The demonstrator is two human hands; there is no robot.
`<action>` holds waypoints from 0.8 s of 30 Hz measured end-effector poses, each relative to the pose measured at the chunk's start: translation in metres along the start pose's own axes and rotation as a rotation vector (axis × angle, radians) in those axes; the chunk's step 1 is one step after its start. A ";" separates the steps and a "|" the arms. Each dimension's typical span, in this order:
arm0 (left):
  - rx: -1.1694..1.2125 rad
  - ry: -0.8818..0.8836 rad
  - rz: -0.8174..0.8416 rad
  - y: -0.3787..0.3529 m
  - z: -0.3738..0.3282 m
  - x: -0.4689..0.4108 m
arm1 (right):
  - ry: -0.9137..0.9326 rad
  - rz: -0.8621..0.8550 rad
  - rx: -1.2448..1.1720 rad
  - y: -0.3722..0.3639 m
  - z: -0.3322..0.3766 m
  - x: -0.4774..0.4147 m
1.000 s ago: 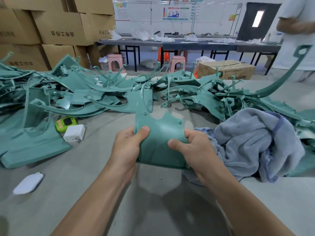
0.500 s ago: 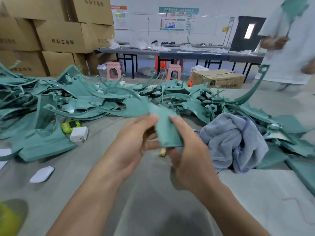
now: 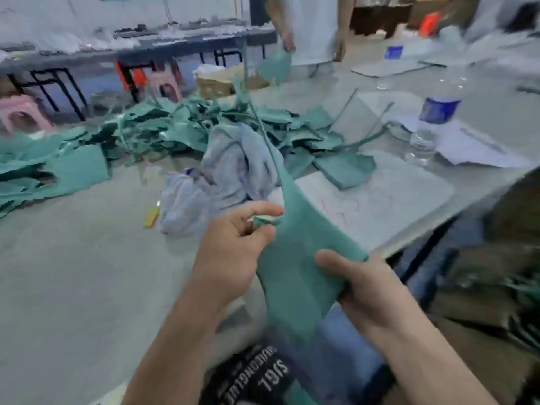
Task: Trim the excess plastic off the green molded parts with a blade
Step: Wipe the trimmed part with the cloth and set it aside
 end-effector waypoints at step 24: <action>0.263 0.529 1.366 -0.457 0.008 0.241 | 0.534 -1.296 -0.893 0.379 0.017 0.392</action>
Point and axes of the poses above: each hand's wrist, its own x-axis away from the middle knuckle, its own y-axis out of the back of the hand, z = x × y, the point moved 5 cm from there along -x, towards the middle knuckle, and after that the axes turned 13 degrees about -x, right-handed, at the moved point
